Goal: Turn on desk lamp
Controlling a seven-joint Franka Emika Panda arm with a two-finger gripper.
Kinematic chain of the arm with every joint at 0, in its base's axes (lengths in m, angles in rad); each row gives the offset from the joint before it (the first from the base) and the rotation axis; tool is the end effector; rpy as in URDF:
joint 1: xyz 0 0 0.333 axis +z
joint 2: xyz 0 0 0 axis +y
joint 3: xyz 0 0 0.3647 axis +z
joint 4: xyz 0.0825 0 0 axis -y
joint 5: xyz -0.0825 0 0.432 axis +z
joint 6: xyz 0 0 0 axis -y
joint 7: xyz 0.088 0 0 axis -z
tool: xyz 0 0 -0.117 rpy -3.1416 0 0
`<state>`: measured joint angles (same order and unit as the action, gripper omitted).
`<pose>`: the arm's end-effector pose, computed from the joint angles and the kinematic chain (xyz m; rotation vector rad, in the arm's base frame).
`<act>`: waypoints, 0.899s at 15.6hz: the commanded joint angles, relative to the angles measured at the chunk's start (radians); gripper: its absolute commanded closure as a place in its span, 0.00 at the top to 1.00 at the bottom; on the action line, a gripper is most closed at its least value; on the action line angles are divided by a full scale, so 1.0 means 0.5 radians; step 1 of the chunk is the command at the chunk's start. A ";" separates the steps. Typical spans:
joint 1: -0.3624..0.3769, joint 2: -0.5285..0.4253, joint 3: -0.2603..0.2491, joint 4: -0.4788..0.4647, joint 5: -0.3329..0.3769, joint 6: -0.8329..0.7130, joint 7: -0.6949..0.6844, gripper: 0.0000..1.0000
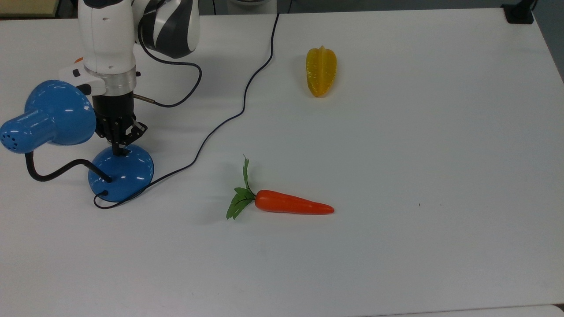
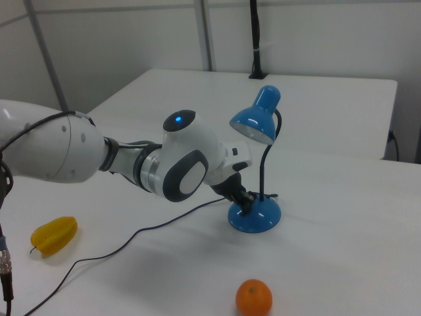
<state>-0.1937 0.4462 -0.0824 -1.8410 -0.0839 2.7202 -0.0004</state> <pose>0.7150 -0.1934 0.3364 2.9215 -0.2796 0.6227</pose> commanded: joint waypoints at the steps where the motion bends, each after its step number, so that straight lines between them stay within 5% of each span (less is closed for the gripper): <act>1: -0.002 0.071 0.002 0.004 -0.001 0.112 -0.082 0.00; 10: 0.025 -0.011 0.005 -0.027 0.008 0.067 -0.051 0.00; 14: 0.139 -0.192 0.011 -0.055 0.005 -0.377 -0.051 0.00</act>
<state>-0.1762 0.4410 -0.0754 -1.8400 -0.0839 2.6870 -0.0183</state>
